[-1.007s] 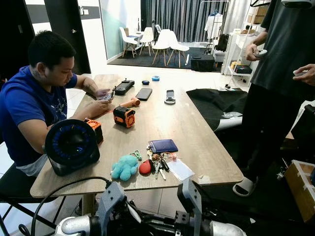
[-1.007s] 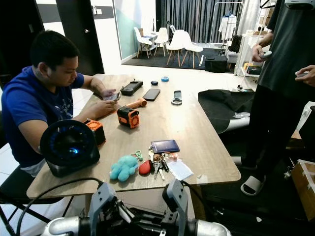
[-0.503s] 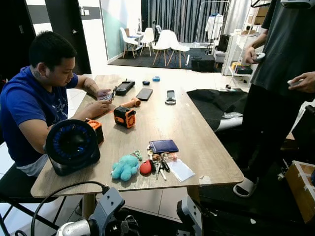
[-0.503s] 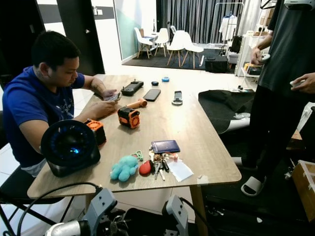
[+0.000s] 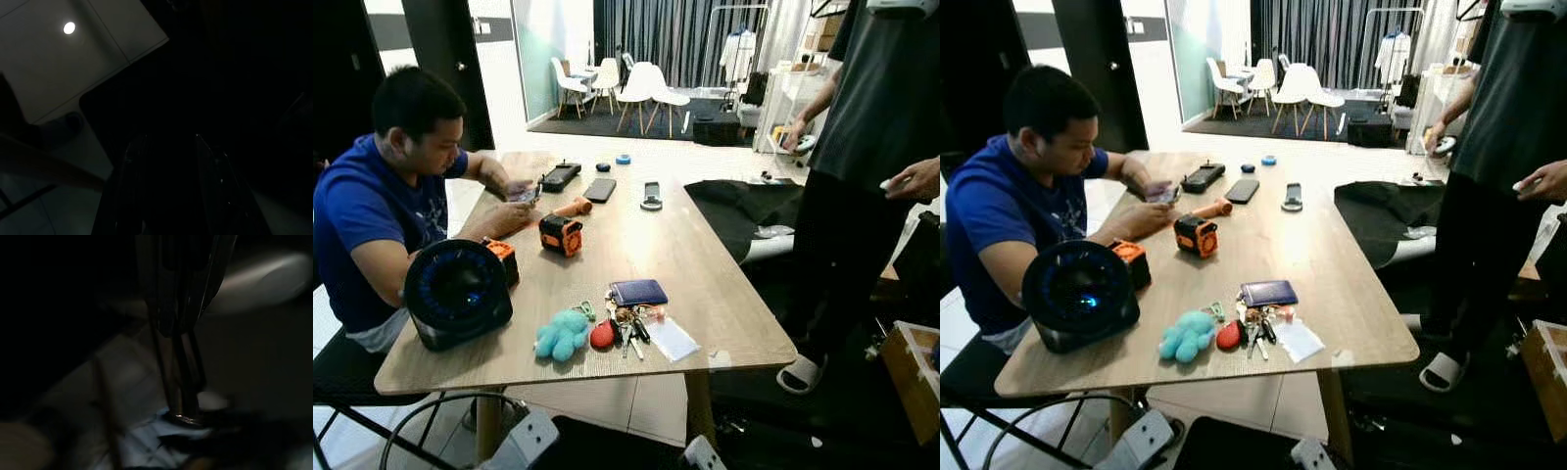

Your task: Hang keys on a hook

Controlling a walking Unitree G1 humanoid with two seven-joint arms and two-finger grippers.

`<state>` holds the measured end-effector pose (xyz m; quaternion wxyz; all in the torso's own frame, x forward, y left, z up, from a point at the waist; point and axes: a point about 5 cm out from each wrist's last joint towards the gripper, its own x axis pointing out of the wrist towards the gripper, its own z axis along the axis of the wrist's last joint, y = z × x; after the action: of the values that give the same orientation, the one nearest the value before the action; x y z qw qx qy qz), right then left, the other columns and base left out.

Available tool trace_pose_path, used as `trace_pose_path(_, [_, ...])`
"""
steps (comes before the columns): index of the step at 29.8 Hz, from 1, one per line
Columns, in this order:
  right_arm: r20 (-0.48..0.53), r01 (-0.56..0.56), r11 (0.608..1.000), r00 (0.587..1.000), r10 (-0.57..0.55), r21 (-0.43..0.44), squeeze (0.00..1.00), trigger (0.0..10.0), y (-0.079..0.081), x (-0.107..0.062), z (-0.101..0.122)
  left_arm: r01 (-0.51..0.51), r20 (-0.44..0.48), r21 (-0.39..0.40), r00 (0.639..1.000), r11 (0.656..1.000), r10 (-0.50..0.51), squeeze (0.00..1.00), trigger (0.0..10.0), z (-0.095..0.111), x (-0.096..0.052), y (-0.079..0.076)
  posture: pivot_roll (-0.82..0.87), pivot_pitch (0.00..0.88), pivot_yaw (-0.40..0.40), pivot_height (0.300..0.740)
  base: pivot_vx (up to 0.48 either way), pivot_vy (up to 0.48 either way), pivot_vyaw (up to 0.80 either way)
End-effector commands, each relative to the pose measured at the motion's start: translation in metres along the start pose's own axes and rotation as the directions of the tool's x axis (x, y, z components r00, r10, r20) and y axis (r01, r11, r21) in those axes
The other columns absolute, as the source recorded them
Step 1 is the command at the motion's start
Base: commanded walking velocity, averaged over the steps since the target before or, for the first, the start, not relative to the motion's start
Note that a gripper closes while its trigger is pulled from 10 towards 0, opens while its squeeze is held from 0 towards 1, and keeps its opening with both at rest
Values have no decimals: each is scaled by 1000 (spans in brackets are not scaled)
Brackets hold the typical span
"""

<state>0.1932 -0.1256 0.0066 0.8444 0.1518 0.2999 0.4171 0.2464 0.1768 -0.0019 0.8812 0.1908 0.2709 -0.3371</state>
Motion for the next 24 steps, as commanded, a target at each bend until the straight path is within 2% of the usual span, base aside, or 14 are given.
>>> trace_pose_path(1, [2, 77, 997, 997, -77, 8, 0, 0, -10, -3, -6, -4, -37, -20, 999, 1000, 3, 0, 10000, -10, 1, -6, 25, 40, 34, 740, 0, 0, 0])
trace_pose_path(4, [-1, 246, 968, 969, -246, 49, 0, 0, -28, -8, -20, -32, -57, -53, 998, 998, 29, 0, 10000, -16, 2, -7, 27, 39, 33, 740, 0, 0, 0])
trace_pose_path(6, [-1, 397, 910, 916, -400, 121, 0, 0, -44, -15, -33, -56, -67, -77, 996, 995, 51, 0, 10000, -20, 4, -9, 28, 38, 33, 740, 0, 0, 0])
trace_pose_path(7, [-1, 397, 910, 916, -400, 121, 0, 0, -44, -15, -33, -56, -67, -77, 996, 995, 51, 0, 10000, -20, 4, -9, 28, 38, 33, 740, 0, 0, 0])
trace_pose_path(8, [-5, 440, 887, 896, -443, 143, 0, 0, -48, -17, -37, -65, -71, -84, 996, 994, 59, 0, 10000, -21, 4, -9, 28, 38, 33, 740, 0, 0, 0])
trace_pose_path(9, [-18, 508, 846, 859, -512, 158, 0, 0, -55, -22, -42, -82, -74, -106, 994, 991, 74, 0, 10000, -23, 5, -10, 28, 38, 33, 740, 0, 0, 0])
trace_pose_path(10, [-41, 595, 784, 800, -598, 173, 0, 0, -62, -28, -49, -120, -84, -137, 991, 983, 109, 0, 10000, -26, 6, -10, 26, 35, 37, 740, 0, 0, 0])
trace_pose_path(11, [-41, 595, 784, 800, -598, 173, 0, 0, -62, -28, -49, -120, -84, -137, 991, 983, 109, 0, 10000, -26, 6, -10, 26, 35, 37, 740, 0, 0, 0])
trace_pose_path(12, [-79, 701, 683, 708, -702, 205, 0, 0, -71, -39, -62, -175, -108, -173, 982, 969, 158, 0, 10000, -32, 8, -11, 27, 35, 39, 740, 0, 0, 0])
trace_pose_path(13, [-96, 735, 642, 671, -735, 217, 0, 0, -74, -43, -67, -203, -128, -175, 975, 963, 182, 0, 10000, -36, 8, -12, 28, 32, 38, 740, 0, 0, 0])
trace_pose_path(16, [-105, 758, 610, 643, -759, 230, 0, 0, -76, -46, -71, -233, -151, -173, 966, 957, 208, 0, 10000, -40, 8, -13, 29, 32, 37, 740, 0, 0, 0])
trace_pose_path(18, [-121, 803, 548, 583, -803, 235, 0, 0, -77, -52, -80, -312, -239, -169, 933, 935, 268, 0, 10000, -56, 6, -19, 28, 28, 38, 740, 0, 0, 0])
trace_pose_path(21, [-126, 813, 533, 569, -812, 236, 0, 0, -78, -54, -82, -328, -258, -180, 925, 927, 277, 0, 10000, -59, 6, -21, 28, 28, 38, 740, 0, 0, 0])
trace_pose_path(24, [-139, 847, 459, 506, -852, 268, 0, 0, -80, -59, -88, -359, -293, -230, 912, 904, 288, 0, 10000, -67, 5, -26, 27, 24, 38, 740, 0, 0, 0])
